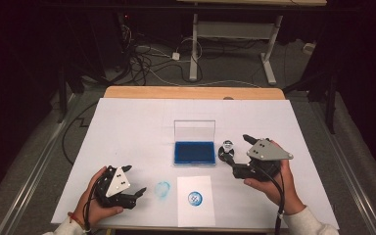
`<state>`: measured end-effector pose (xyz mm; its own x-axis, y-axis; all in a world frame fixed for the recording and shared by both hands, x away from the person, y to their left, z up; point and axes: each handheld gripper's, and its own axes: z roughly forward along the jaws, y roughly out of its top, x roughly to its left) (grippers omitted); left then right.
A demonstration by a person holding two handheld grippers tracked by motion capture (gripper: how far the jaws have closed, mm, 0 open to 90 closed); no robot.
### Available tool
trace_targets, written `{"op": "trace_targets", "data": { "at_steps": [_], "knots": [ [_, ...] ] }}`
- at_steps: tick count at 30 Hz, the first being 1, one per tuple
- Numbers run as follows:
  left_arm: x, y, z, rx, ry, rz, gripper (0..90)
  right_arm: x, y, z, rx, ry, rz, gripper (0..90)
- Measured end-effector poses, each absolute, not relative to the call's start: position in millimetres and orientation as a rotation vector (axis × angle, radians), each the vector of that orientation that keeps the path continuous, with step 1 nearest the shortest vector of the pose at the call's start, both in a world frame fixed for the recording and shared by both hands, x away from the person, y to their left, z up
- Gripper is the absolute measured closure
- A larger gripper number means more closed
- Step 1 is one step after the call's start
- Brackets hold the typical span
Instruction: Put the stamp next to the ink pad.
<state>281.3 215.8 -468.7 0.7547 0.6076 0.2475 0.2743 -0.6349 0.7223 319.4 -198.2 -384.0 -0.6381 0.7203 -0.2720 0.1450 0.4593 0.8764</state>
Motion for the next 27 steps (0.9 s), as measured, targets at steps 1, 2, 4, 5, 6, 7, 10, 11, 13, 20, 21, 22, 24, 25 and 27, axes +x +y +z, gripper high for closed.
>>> {"op": "trace_targets", "data": {
  "at_steps": [1, 2, 4, 5, 6, 7, 10, 11, 13, 20, 21, 22, 24, 25, 27],
  "knots": [
    [281.3, 215.7, -468.7, 2.259, 0.659, 0.628, 15.6, 318.2, -198.9, -383.9, 0.714, 2.07, 1.163, 18.7],
    [281.4, 215.8, -468.7, 2.259, 0.66, 0.629, 15.6, 316.3, -199.8, -383.8, 0.713, 2.072, 1.167, 18.7],
    [281.4, 215.8, -468.7, 2.258, 0.66, 0.628, 15.6, 313.8, -201.1, -383.8, 0.709, 2.069, 1.159, 18.7],
    [281.3, 215.7, -468.7, 2.259, 0.659, 0.63, 15.6, 312.4, -202.1, -383.8, 0.706, 2.067, 1.157, 18.7],
    [281.3, 215.7, -468.7, 2.259, 0.659, 0.63, 15.6, 310.8, -203.4, -383.9, 0.705, 2.067, 1.162, 18.7],
    [281.3, 215.7, -468.7, 2.259, 0.659, 0.629, 15.6, 309.6, -204.7, -383.9, 0.7, 2.065, 1.162, 18.7],
    [281.3, 215.7, -468.6, 2.26, 0.659, 0.63, 15.6, 305.5, -207.6, -384.6, 0.699, 2.058, 1.136, 18.7],
    [281.3, 215.7, -468.7, 2.26, 0.66, 0.629, 15.6, 304.2, -209.2, -385.2, 0.695, 2.067, 1.128, 18.6],
    [281.4, 215.6, -468.8, 2.26, 0.66, 0.628, 15.6, 302.2, -212.1, -386.4, 0.702, 2.069, 1.13, 18.7],
    [281.6, 215.1, -468.7, 2.262, 0.658, 0.63, 15.6, 296.0, -220.3, -391.1, 0.706, 2.066, 1.142, 18.4],
    [281.6, 215.0, -468.8, 2.263, 0.657, 0.629, 15.6, 295.0, -221.2, -392.0, 0.699, 2.063, 1.148, 18.4],
    [281.7, 214.9, -468.8, 2.265, 0.656, 0.63, 15.6, 293.8, -222.0, -393.0, 0.695, 2.064, 1.149, 18.3],
    [281.6, 215.0, -468.6, 2.267, 0.654, 0.632, 15.6, 291.6, -223.3, -395.3, 0.691, 2.065, 1.151, 18.2],
    [281.5, 215.0, -468.7, 2.264, 0.656, 0.631, 15.6, 290.9, -224.0, -396.5, 0.69, 2.067, 1.148, 18.2],
    [281.5, 215.0, -468.7, 2.264, 0.656, 0.631, 15.6, 289.1, -225.5, -399.1, 0.69, 2.067, 1.148, 18.2]
  ]
}}
